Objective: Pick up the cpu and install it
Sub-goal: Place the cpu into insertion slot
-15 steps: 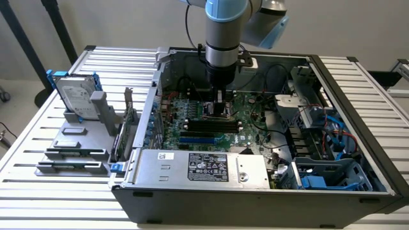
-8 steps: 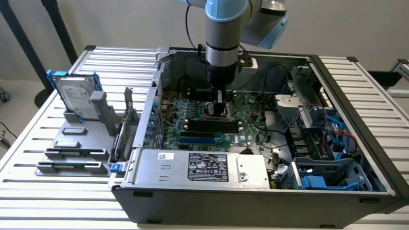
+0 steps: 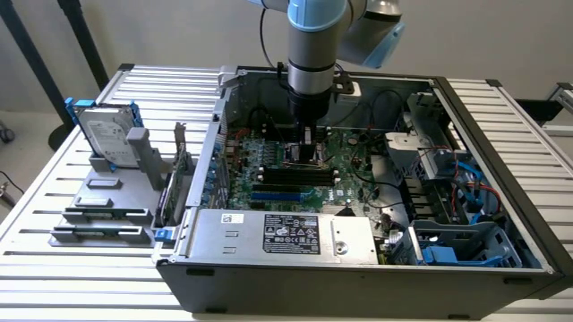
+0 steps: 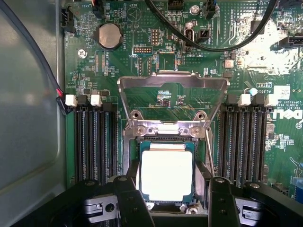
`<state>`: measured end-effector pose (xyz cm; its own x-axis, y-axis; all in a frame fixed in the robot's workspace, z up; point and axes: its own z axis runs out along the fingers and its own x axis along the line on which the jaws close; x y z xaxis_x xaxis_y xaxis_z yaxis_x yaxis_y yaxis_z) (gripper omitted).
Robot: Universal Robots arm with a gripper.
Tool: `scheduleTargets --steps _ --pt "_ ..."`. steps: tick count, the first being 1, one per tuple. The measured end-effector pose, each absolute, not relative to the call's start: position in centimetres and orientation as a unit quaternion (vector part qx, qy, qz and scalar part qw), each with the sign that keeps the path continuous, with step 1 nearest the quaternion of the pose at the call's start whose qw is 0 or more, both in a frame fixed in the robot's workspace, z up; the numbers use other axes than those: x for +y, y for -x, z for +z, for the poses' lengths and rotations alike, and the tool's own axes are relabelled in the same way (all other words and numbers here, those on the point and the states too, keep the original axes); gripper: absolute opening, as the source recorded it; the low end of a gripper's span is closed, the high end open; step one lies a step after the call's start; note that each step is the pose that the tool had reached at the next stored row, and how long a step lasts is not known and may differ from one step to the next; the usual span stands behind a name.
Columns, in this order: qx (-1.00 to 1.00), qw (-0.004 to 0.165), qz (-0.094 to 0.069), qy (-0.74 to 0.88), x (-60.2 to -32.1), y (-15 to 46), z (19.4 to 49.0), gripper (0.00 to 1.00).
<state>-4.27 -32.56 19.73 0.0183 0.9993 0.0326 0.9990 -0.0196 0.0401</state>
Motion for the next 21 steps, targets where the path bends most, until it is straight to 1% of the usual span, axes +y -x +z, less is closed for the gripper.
scheduleTargets --steps 9,10,21 --pt "0.7 0.003 0.025 -0.714 -32.54 4.27 19.62 0.56" --pt "0.7 0.004 0.025 -0.714 -32.54 4.27 19.63 0.62" --pt "0.7 0.003 0.025 -0.714 -32.55 4.27 20.24 0.62"
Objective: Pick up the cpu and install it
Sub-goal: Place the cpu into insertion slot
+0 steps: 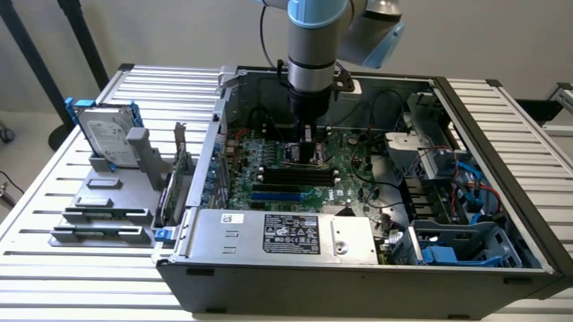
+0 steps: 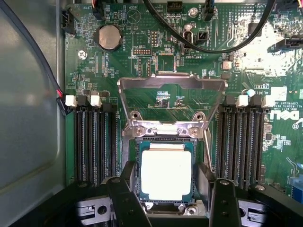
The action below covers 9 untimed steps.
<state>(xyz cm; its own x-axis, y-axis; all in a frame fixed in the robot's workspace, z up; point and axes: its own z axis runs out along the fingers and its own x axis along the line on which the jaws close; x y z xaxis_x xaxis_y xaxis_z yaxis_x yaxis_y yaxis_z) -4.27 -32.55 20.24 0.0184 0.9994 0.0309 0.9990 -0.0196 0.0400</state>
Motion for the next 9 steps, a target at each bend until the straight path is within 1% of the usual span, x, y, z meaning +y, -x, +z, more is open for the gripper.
scheduleTargets --steps 9 --pt "0.7 0.003 0.024 -0.714 -32.5 4.4 21.6 0.62"
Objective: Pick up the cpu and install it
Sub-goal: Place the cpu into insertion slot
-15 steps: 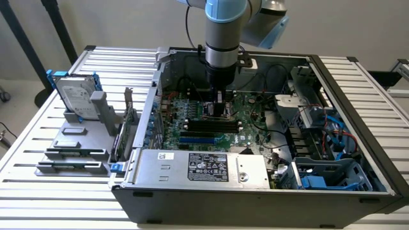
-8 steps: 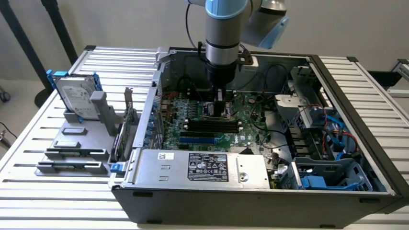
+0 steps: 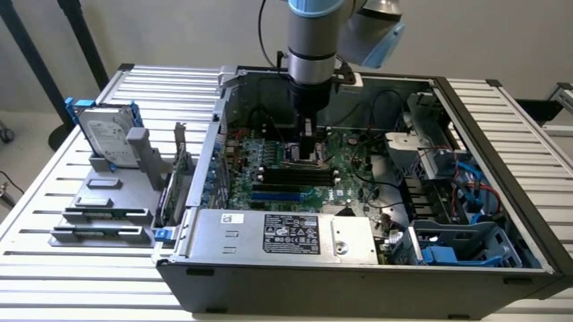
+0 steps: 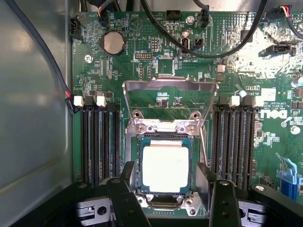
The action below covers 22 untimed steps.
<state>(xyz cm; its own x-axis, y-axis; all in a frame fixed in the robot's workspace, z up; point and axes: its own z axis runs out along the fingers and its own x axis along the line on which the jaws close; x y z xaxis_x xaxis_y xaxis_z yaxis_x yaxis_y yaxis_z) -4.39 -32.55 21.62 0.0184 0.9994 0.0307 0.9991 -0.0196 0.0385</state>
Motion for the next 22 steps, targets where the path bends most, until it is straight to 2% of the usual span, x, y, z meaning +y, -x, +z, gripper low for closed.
scheduleTargets --steps 2,3,4,5,7,8,11,12,14,22 --pt "0.7 0.003 0.024 -0.714 -32.5 4.6 21.7 0.62" --pt "0.7 0.003 0.024 -0.714 -32.5 4.8 21.7 0.6" --pt "0.7 0.003 0.024 -0.714 -32.5 5.0 21.7 0.54" --pt "0.7 0.003 0.024 -0.714 -32.5 5.2 21.7 0.54" --pt "0.7 0.003 0.024 -0.714 -32.6 5.8 21.7 0.42" --pt "0.7 0.003 0.024 -0.714 -32.6 6.1 21.7 0.42" --pt "0.7 0.003 0.024 -0.714 -32.6 7.3 21.7 0.24" --pt "0.7 0.003 0.024 -0.714 -32.6 7.8 21.7 0.24" --pt "0.7 0.003 0.024 -0.714 -32.6 8.5 21.7 0.12" --pt "0.7 0.003 0.024 -0.714 -32.6 8.9 21.7 0.11"
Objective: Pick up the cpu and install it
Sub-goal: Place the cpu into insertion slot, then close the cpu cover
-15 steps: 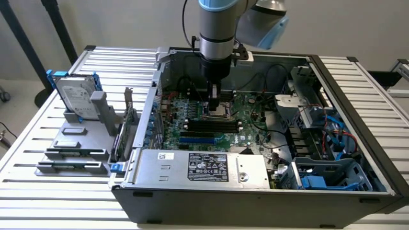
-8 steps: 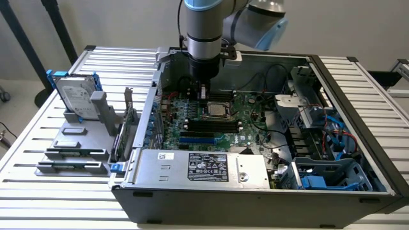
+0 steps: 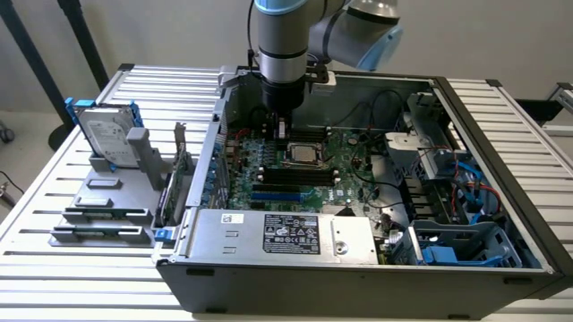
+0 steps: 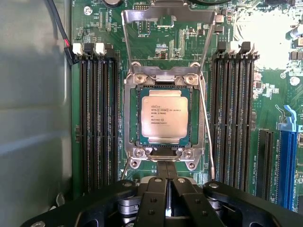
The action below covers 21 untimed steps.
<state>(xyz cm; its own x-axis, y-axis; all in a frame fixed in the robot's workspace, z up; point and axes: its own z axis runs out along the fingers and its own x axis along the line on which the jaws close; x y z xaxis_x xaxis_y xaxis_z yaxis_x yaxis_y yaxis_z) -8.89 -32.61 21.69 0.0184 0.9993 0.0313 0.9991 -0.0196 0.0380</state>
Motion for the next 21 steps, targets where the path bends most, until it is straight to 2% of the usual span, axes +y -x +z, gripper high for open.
scheduleTargets --steps 15,21 --pt "0.7 0.003 0.024 -0.714 -32.6 8.9 21.7 0.11" --pt "0.7 0.0 0.022 -0.714 -32.6 6.4 21.7 0.11"
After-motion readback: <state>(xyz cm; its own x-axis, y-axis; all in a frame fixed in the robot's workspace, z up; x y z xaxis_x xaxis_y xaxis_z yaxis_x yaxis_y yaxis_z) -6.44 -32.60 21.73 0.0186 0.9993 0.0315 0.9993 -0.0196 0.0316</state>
